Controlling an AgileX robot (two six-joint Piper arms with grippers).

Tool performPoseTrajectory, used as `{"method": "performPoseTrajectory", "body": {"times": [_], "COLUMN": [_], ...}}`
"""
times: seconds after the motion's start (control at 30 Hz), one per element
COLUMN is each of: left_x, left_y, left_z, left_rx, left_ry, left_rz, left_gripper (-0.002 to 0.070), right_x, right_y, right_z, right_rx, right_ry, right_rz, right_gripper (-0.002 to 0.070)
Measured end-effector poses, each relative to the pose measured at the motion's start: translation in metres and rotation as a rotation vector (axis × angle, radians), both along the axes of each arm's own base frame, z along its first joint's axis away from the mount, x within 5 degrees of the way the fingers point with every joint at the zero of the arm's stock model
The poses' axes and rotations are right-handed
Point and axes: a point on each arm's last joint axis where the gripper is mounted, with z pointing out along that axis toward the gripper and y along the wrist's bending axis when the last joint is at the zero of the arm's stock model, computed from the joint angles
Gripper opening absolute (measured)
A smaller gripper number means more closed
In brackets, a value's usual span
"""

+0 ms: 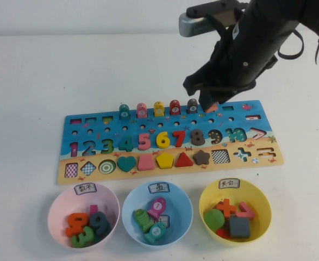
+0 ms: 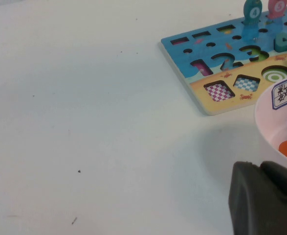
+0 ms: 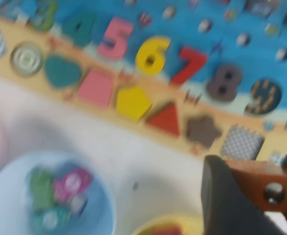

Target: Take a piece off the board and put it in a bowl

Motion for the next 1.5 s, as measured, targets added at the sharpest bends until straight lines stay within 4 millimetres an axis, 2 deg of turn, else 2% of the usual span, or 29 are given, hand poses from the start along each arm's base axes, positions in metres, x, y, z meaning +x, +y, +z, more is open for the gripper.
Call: {"method": "performPoseTrajectory", "body": {"times": [0.17,0.33,0.47,0.63,0.87,1.13,1.5], "left_x": [0.000,0.000,0.000,0.000,0.000,0.000,0.000], "left_y": [0.000,0.000,0.000,0.000,0.000,0.000,0.000], "left_z": [0.000,0.000,0.000,0.000,0.000,0.000,0.000], "left_rx": [0.000,0.000,0.000,0.000,0.000,0.000,0.000], "left_ry": [0.000,0.000,0.000,0.000,0.000,0.000,0.000], "left_rz": [0.000,0.000,0.000,0.000,0.000,0.000,0.000], "left_gripper": [-0.0005,-0.0005,-0.0004,-0.0005,-0.0005,-0.0005,-0.0005], "right_x": [-0.039,-0.074,-0.090,-0.103,-0.105,-0.098,-0.108], "right_y": [0.000,0.001,0.005,0.021,0.041,0.057,0.076], "right_z": [0.000,-0.010,-0.031,-0.053,-0.070,-0.111,-0.128], "right_rx": [-0.025,-0.036,-0.057,-0.012,0.066,0.017,-0.025], "right_ry": [0.036,0.074,0.116,0.118,0.159,0.275,0.304], "right_rz": [0.031,0.043,0.052,0.063,0.061,0.045,0.099], "right_gripper": [0.0206,0.0206,0.0206,0.0206,0.0206,0.0206,0.0206]}}
